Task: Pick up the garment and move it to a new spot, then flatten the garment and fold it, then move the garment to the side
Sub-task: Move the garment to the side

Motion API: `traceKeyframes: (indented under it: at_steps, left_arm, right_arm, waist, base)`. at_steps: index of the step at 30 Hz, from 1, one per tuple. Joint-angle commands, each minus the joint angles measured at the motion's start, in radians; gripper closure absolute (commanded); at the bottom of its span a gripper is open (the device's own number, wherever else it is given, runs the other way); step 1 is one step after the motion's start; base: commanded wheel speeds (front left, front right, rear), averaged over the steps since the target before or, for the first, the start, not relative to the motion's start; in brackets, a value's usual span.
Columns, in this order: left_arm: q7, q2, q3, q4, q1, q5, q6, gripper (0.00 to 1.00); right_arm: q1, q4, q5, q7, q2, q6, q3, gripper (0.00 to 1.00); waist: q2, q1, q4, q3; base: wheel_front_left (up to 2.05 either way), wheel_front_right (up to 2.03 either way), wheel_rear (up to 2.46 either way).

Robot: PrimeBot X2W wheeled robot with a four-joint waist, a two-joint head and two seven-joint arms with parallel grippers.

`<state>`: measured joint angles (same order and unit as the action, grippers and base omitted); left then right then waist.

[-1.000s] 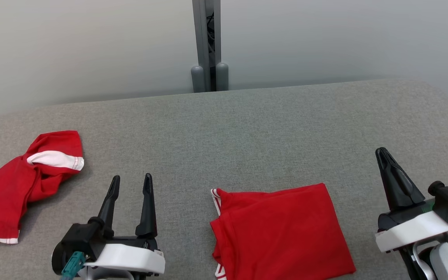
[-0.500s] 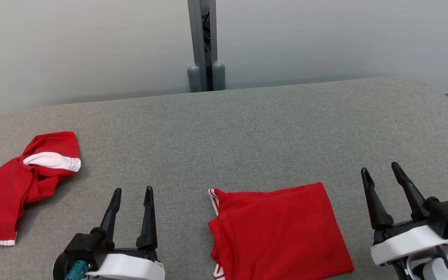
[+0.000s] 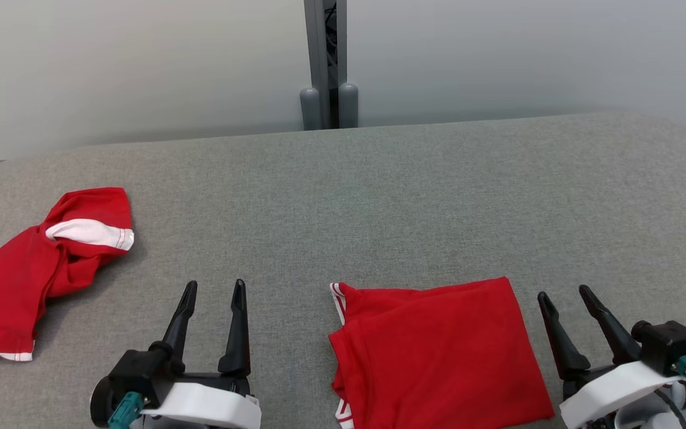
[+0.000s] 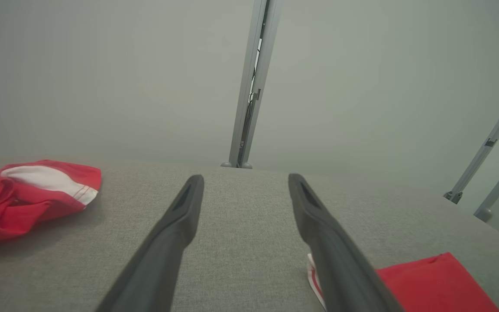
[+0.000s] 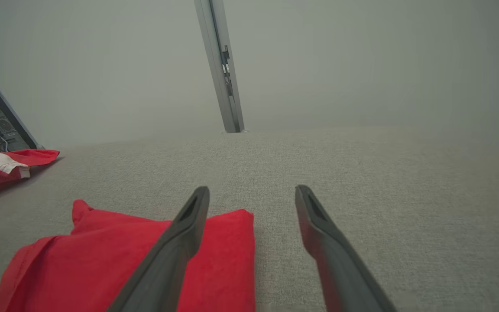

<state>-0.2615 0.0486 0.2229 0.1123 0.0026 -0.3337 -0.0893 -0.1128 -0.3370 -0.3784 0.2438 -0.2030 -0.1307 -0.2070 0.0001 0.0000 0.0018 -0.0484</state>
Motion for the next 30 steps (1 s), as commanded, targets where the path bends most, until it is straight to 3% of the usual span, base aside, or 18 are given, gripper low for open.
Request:
traceKeyframes:
  at_steps: [1, 13, 22, 24, 26, 30]
  left_arm:
    - [-0.003, 0.004, 0.004, 0.002, -0.022, 0.007, 0.000, 0.00]
    - [-0.003, 0.004, 0.026, 0.005, -0.083, 0.024, -0.010, 0.00]
    - [-0.003, 0.004, 0.041, 0.002, -0.100, 0.023, -0.016, 0.00]
    - [-0.003, 0.004, 0.041, 0.002, -0.099, 0.025, -0.017, 0.00]
    - [-0.003, 0.004, 0.040, 0.002, -0.102, 0.025, -0.019, 0.00]
    - [-0.003, 0.004, 0.039, -0.003, -0.113, 0.030, -0.020, 0.00]
  right_arm:
    - [-0.007, -0.016, -0.028, -0.005, -0.019, 0.000, -0.003, 0.00]
    - [-0.101, -0.155, -0.272, -0.121, -0.058, 0.000, -0.125, 0.00]
    - [-0.153, -0.216, -0.385, -0.134, -0.082, 0.000, -0.245, 0.00]
    - [-0.164, -0.224, -0.399, -0.125, -0.089, 0.000, -0.266, 0.80]
    - [-0.178, -0.232, -0.405, -0.112, -0.098, 0.000, -0.289, 1.00]
    - [-0.213, -0.250, -0.394, -0.079, -0.125, 0.000, -0.335, 1.00]
  waist:
    - [-0.0001, 0.0000, 0.012, -0.015]
    - [-0.0001, 0.0000, 0.069, -0.109]
    - [-0.0001, 0.0000, 0.084, -0.136]
    - [-0.0001, 0.0000, 0.084, -0.139]
    - [-0.0001, 0.0000, 0.083, -0.141]
    - [-0.0001, 0.0000, 0.073, -0.148]
  base:
    - [0.00, 0.00, 0.00]
    - [0.00, 0.00, 0.00]
    - [0.00, 0.00, 0.00]
    - [0.00, 0.00, 0.00]
    - [0.00, 0.00, 0.00]
    - [0.00, 0.00, 0.00]
